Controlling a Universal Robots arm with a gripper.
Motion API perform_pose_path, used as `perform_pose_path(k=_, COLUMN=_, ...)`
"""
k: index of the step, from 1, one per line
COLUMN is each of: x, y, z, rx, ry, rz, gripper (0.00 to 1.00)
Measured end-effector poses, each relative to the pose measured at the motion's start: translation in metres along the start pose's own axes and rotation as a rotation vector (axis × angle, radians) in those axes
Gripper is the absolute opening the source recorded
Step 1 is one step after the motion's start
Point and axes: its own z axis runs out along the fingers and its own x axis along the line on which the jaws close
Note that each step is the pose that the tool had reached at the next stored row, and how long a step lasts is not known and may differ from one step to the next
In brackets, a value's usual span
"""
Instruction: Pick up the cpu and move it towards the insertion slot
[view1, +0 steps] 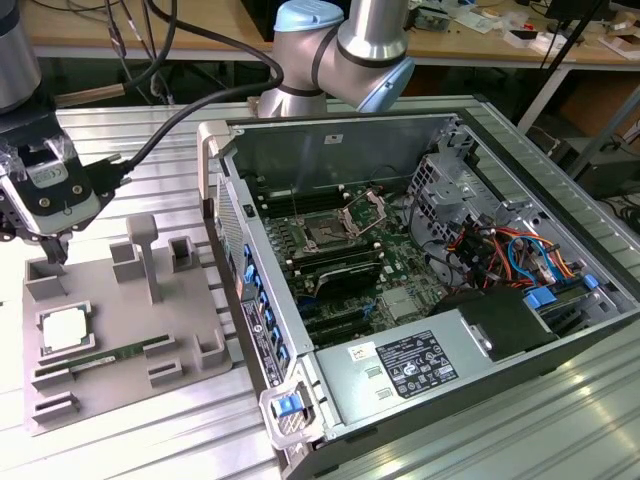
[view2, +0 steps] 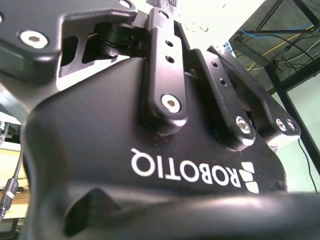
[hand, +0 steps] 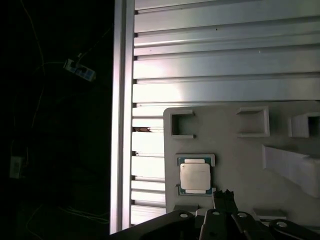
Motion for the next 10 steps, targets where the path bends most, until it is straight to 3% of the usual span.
perform_pose_path(k=10, x=0.0003, y=-0.0001, z=0.0027, rx=0.0000, ry=-0.0001, rz=0.000, gripper=0.11)
